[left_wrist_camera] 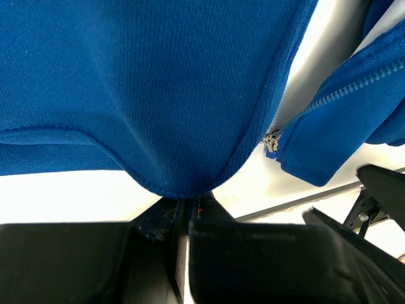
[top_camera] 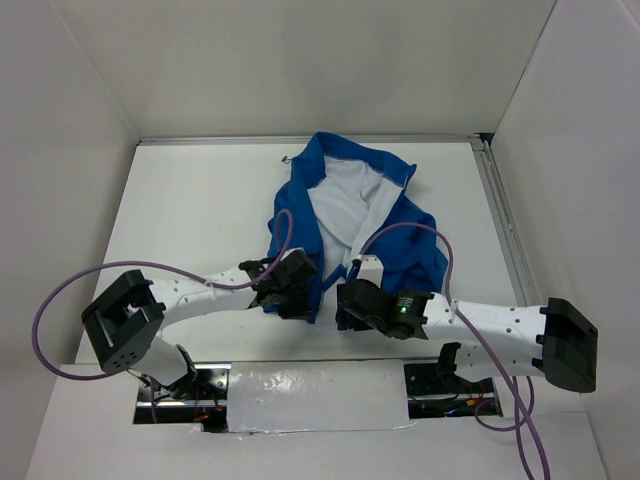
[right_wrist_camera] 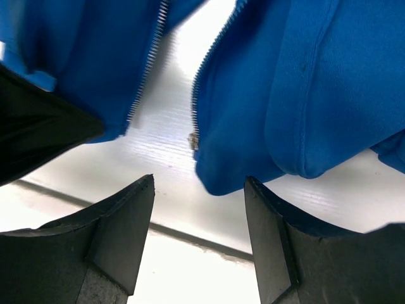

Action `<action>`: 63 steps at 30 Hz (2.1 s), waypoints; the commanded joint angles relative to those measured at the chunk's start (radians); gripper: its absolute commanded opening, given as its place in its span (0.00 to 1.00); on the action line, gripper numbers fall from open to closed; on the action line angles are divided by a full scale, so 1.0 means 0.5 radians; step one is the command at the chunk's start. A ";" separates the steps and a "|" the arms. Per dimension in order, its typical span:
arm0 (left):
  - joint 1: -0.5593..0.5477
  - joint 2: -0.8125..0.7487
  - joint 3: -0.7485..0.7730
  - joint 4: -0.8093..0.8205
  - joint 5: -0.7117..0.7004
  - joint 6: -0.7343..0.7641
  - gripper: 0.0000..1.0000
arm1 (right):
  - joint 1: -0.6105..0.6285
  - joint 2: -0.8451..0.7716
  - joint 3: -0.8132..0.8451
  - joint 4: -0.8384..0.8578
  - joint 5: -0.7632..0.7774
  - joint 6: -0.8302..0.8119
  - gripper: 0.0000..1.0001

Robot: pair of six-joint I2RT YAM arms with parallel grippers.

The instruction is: Zip up the jacket

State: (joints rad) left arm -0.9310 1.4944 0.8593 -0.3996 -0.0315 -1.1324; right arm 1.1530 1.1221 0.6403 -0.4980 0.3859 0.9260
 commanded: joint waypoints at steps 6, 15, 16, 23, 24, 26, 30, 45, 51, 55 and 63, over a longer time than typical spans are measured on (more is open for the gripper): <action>-0.040 -0.056 -0.050 0.026 0.023 -0.024 0.00 | 0.010 0.140 0.088 -0.010 0.127 0.062 0.65; -0.043 -0.013 -0.031 -0.005 0.023 -0.064 0.00 | 0.032 0.134 0.149 -0.056 0.115 0.075 0.63; -0.043 -0.025 -0.034 -0.005 0.023 -0.064 0.00 | 0.047 0.127 0.164 -0.059 0.112 0.026 0.63; -0.046 -0.028 -0.037 -0.005 0.032 -0.073 0.00 | 0.084 0.250 0.232 -0.124 0.198 0.050 0.63; -0.046 -0.022 -0.031 -0.017 0.029 -0.076 0.00 | 0.084 0.259 0.223 -0.124 0.186 0.050 0.63; -0.046 -0.013 -0.019 -0.047 0.014 -0.085 0.00 | 0.087 0.284 0.198 -0.096 0.176 0.062 0.63; -0.049 -0.016 -0.016 -0.060 0.008 -0.091 0.00 | 0.072 0.366 0.192 -0.081 0.170 0.075 0.61; -0.068 -0.028 -0.025 -0.072 0.005 -0.104 0.00 | -0.048 0.719 0.192 0.048 0.158 0.121 0.57; -0.083 0.012 0.002 -0.057 0.008 -0.095 0.00 | -0.039 0.560 0.177 0.066 0.103 0.069 0.60; -0.086 0.079 0.064 -0.032 0.011 -0.064 0.00 | -0.042 0.330 0.106 0.103 0.063 0.062 0.66; -0.114 0.116 0.092 -0.023 0.017 -0.061 0.00 | -0.042 0.406 0.177 -0.007 0.219 0.142 0.69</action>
State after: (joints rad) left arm -0.9726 1.5509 0.8772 -0.3992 -0.0395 -1.1568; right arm 1.1343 1.2964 0.6983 -0.4854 0.4423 0.9756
